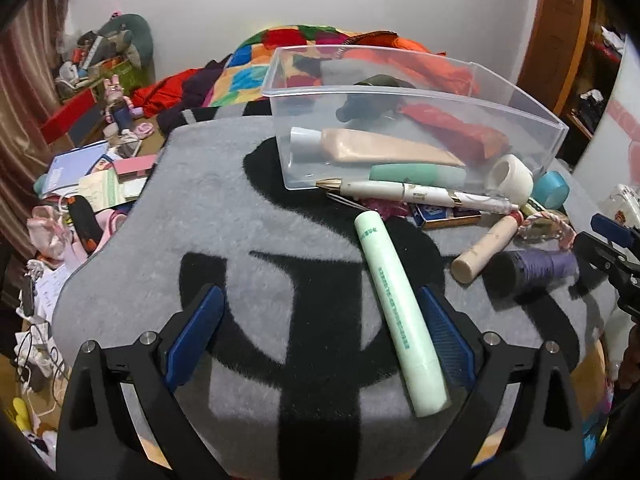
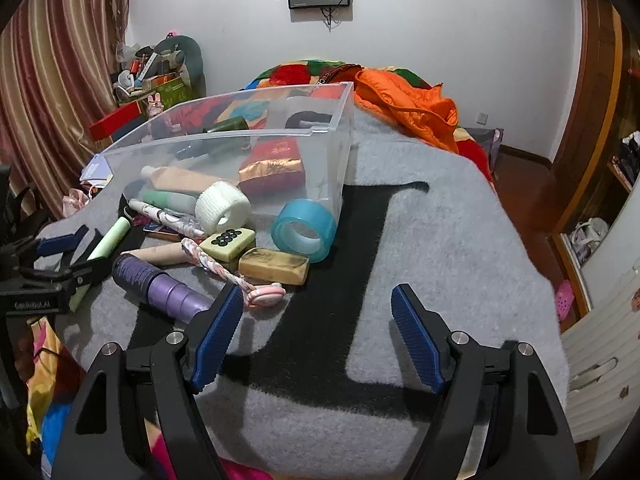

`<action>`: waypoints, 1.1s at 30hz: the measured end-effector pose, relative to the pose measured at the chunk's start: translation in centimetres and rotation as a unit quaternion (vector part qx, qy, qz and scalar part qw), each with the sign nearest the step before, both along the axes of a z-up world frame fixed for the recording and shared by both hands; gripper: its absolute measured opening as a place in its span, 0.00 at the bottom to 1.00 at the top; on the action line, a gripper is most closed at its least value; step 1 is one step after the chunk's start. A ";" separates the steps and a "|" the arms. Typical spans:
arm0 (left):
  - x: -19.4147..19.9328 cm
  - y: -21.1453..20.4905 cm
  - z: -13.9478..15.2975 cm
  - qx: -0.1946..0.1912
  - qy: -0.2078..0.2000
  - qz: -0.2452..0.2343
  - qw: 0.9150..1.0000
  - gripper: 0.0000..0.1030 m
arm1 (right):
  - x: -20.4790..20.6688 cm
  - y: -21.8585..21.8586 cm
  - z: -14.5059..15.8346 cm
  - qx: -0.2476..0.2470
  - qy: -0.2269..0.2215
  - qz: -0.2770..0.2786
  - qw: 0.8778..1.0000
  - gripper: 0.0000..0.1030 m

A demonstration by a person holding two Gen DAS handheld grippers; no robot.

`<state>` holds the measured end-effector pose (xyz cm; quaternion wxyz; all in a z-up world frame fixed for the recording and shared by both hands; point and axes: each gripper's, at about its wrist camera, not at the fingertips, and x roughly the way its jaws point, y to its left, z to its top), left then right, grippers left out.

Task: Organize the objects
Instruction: 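Withdraw both tools and lower the left tool over the pale green tube, then close the left tool on the pale green tube while the right tool grasps the pink-white cord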

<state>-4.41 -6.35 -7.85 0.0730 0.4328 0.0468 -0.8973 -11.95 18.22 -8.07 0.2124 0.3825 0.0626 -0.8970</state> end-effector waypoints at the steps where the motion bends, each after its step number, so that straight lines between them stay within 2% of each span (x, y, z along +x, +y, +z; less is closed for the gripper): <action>1: 0.1 0.1 0.0 -0.001 0.003 0.007 1.000 0.95 | -0.1 -0.1 -0.1 -0.003 -0.003 -0.001 1.000 0.71; 3: 0.0 0.3 0.0 -0.002 0.009 0.013 1.000 0.90 | -0.3 -0.3 -0.2 -0.007 -0.007 -0.003 1.000 0.71; 5: -0.1 0.8 0.0 -0.006 0.015 0.012 1.000 0.78 | -0.4 -0.6 -0.3 -0.006 -0.005 -0.004 1.000 0.66; 6: 0.0 1.1 0.0 -0.009 0.018 0.009 1.000 0.75 | -0.3 -0.8 -0.4 -0.005 -0.005 0.000 1.000 0.62; 8: -0.1 1.6 0.2 -0.015 0.022 0.001 1.000 0.63 | -0.2 -1.2 -0.5 -0.001 -0.007 0.007 1.000 0.51; 9: -0.3 1.8 0.3 -0.017 0.024 -0.004 1.000 0.60 | -0.1 -1.4 -0.6 -0.001 -0.007 0.012 1.000 0.45; 11: -0.3 2.2 0.3 -0.022 0.027 -0.011 0.999 0.50 | 0.1 -1.8 -0.7 0.000 -0.005 0.016 1.000 0.39; 15: 0.0 2.4 0.5 -0.021 0.032 -0.019 0.999 0.35 | 0.4 -2.3 -0.8 -0.009 -0.012 0.032 0.999 0.20; 20: 0.6 1.6 0.6 -0.009 0.033 -0.014 0.999 0.15 | 0.9 -2.2 -0.7 -0.014 -0.010 0.037 0.999 0.20; 26: 1.5 0.0 0.8 0.017 0.033 -0.006 0.999 0.14 | 1.5 -1.5 0.5 -0.035 -0.001 0.034 0.999 0.19; 33: 1.9 -0.4 1.6 0.041 0.042 -0.005 0.998 0.14 | 2.4 -1.1 3.3 -0.057 0.032 0.033 0.997 0.20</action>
